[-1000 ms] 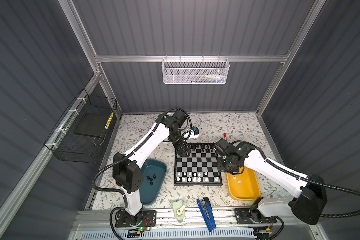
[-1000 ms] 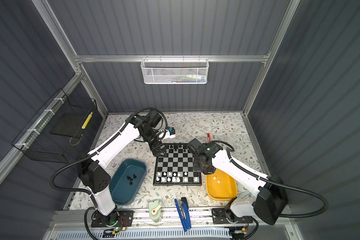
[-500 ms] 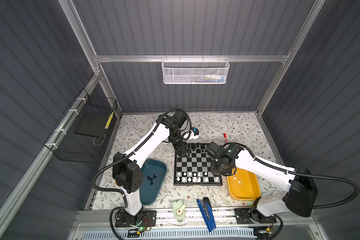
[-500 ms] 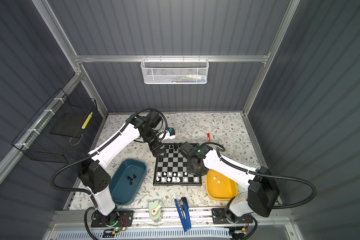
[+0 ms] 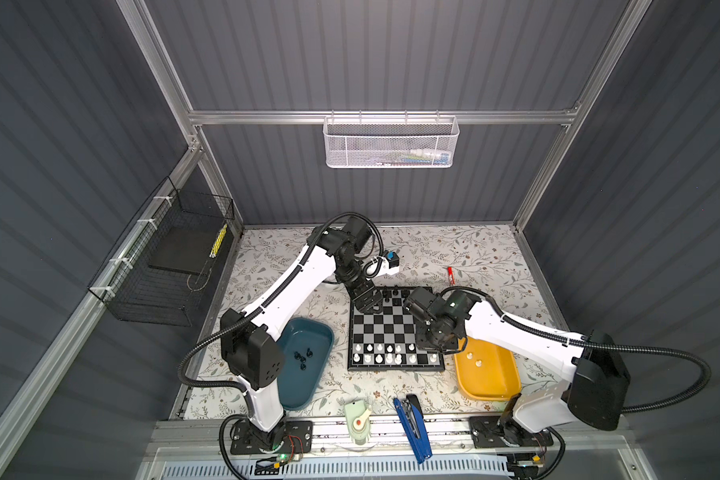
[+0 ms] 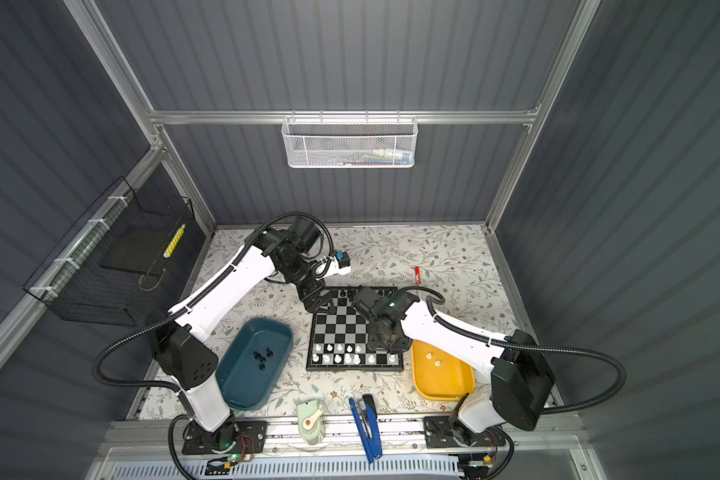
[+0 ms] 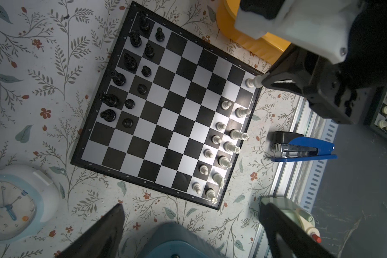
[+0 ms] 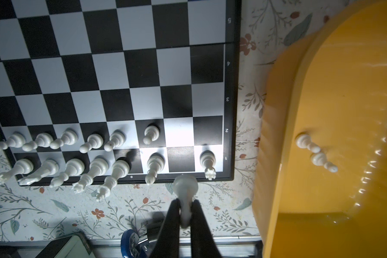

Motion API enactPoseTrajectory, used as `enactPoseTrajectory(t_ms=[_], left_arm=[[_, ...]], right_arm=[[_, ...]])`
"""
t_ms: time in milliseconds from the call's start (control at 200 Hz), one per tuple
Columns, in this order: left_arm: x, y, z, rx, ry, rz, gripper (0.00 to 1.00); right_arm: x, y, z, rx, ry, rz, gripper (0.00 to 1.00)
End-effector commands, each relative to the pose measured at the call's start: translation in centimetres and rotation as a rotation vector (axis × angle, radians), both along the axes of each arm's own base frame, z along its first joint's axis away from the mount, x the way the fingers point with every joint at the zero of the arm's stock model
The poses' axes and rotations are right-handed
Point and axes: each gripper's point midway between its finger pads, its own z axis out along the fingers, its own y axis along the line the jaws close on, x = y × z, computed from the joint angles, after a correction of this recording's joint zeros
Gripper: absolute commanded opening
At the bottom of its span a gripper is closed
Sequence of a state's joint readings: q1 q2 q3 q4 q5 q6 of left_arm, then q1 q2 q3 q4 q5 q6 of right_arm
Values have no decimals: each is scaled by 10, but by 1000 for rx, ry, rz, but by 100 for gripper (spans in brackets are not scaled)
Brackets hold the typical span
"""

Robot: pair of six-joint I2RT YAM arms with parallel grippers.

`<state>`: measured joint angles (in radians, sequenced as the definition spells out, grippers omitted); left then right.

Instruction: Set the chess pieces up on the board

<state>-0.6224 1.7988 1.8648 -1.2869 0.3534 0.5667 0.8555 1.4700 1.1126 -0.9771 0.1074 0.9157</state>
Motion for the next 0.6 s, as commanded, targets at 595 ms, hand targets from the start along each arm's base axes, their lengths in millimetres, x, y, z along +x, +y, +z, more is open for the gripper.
enactPoseTrajectory(t_ms=[595], left_arm=[[6,12,41,-184,51,65,97]], right_arm=[[-10,3,-31,-11,59,-7,11]])
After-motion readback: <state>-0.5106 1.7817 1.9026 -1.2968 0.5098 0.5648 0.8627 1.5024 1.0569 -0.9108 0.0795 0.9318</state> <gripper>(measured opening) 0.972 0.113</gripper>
